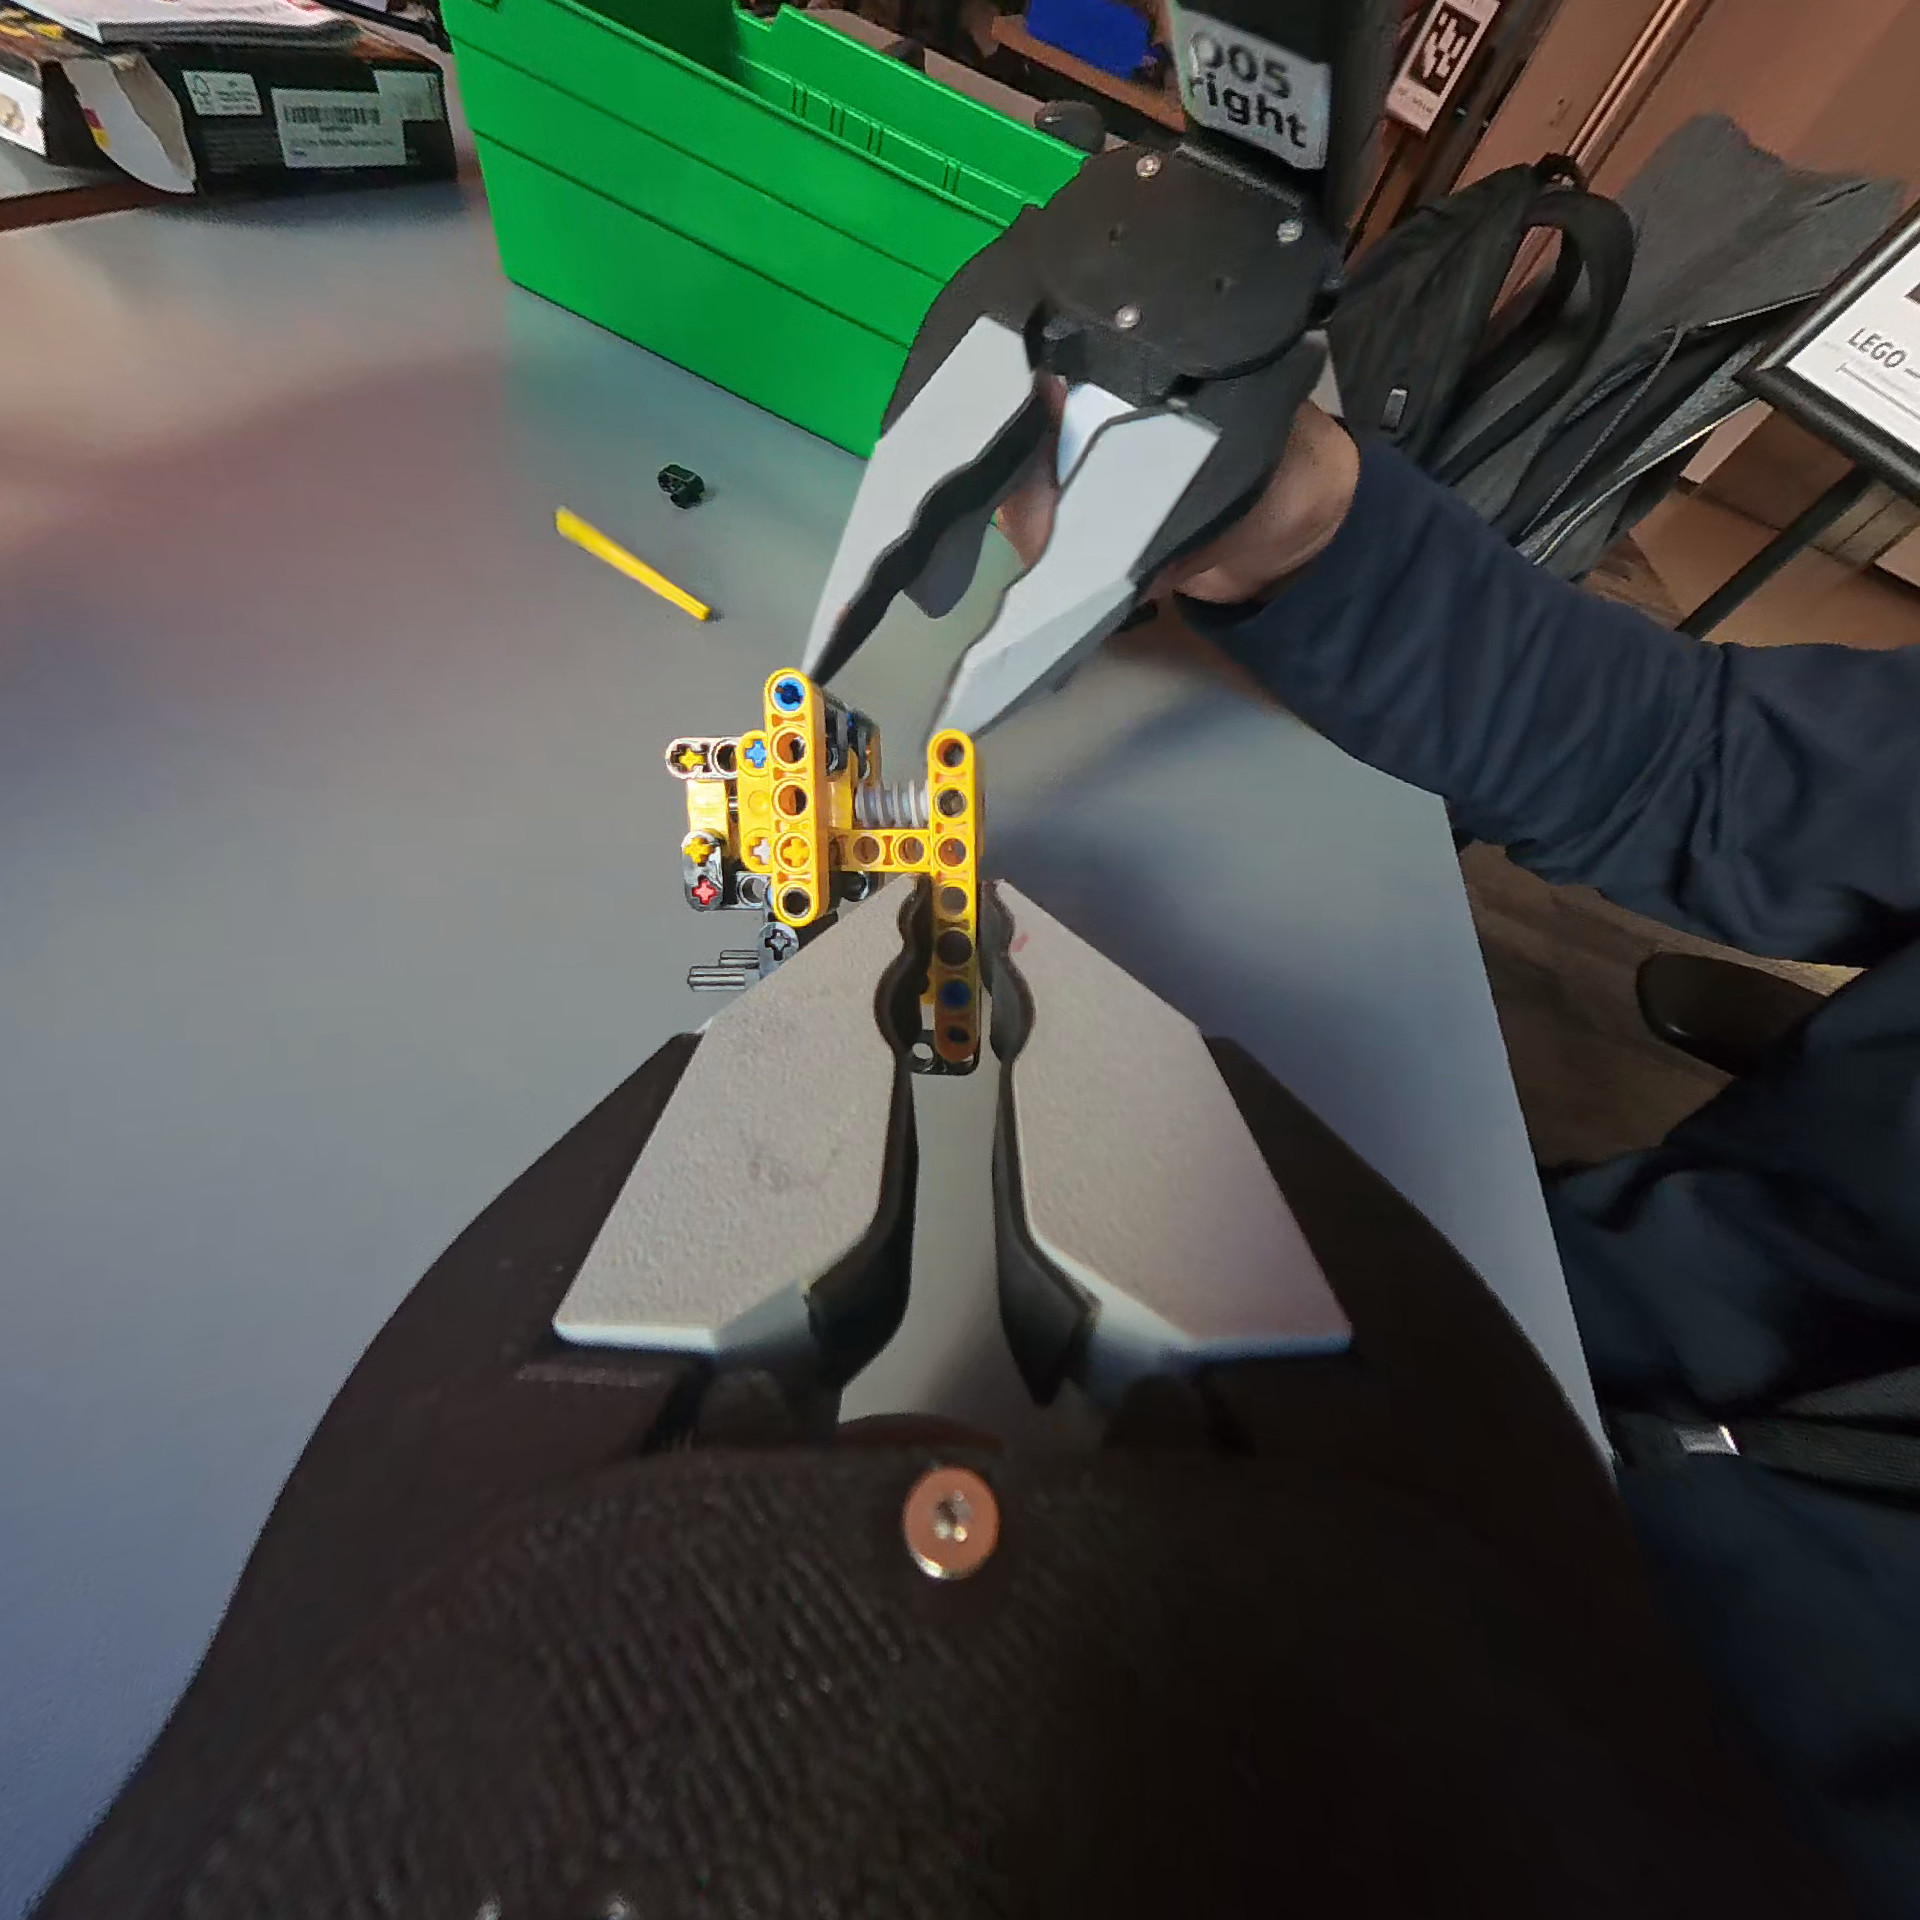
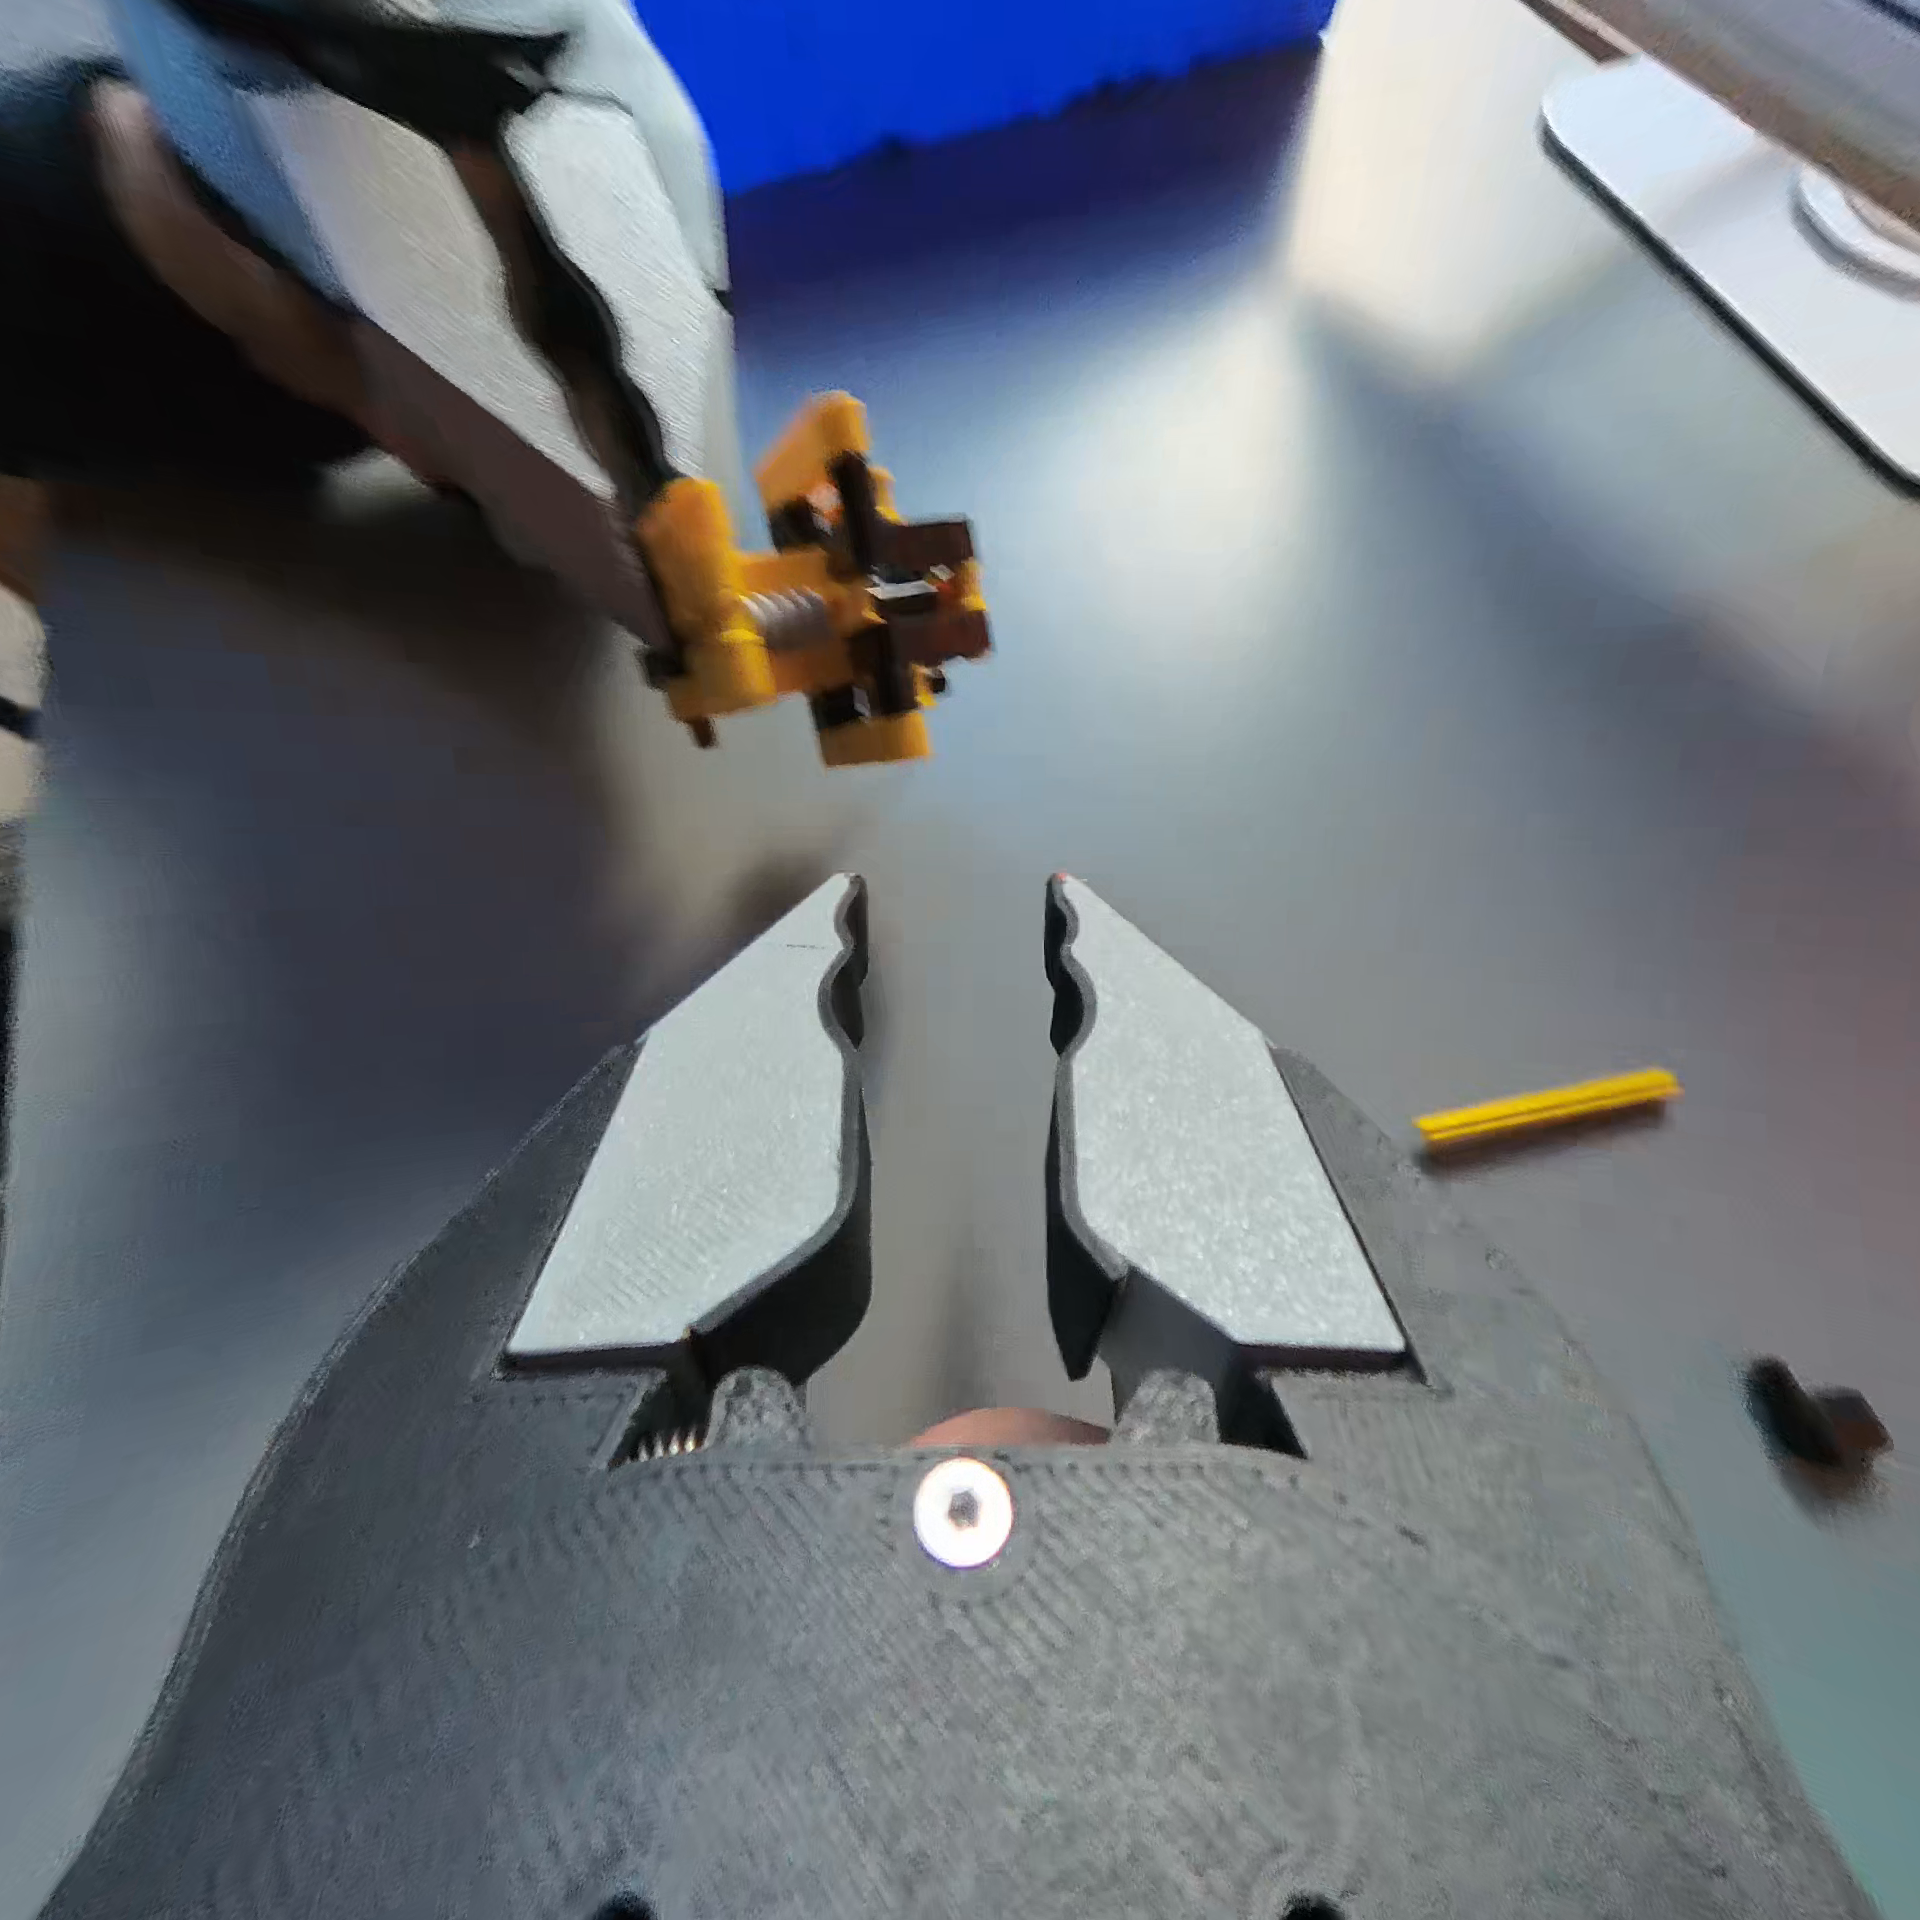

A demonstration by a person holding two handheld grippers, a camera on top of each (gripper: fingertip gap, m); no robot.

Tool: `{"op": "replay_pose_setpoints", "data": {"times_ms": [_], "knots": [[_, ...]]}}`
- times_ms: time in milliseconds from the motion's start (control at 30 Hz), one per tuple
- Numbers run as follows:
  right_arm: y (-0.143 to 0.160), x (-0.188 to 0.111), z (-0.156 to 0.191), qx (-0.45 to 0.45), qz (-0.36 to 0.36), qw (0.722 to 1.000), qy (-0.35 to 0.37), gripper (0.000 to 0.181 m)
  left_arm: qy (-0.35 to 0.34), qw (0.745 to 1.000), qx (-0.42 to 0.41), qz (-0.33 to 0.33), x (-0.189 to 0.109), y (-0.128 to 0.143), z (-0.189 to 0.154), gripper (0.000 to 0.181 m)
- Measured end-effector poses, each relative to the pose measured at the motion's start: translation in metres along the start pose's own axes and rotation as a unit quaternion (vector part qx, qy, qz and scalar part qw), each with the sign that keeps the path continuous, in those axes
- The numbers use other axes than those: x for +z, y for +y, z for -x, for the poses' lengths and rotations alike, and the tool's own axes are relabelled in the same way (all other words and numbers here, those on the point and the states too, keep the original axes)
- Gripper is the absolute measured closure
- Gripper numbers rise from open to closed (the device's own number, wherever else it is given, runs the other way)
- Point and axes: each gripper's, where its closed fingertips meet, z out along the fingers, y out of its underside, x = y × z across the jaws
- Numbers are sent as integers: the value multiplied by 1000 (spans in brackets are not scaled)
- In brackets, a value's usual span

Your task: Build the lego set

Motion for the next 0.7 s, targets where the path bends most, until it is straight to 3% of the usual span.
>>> {"op": "replay_pose_setpoints", "data": {"times_ms": [133,233,300,367,700], "knots": [[-33,-3,34,-17,-97,992,-76,153,8,1000,-9,-6,-1,-1,0,177],[-47,0,49,-19,-130,986,-99,159,19,1000,-18,-9,-1,-2,-2,177],[-48,4,53,-20,-127,986,-105,161,34,999,-24,-16,0,-4,-7,178],[-49,6,49,-21,-134,987,-91,173,34,999,-26,-14,1,-4,-7,177],[-30,4,47,-52,-80,991,-93,176,-34,999,39,-4,4,-2,-4,176]]}}
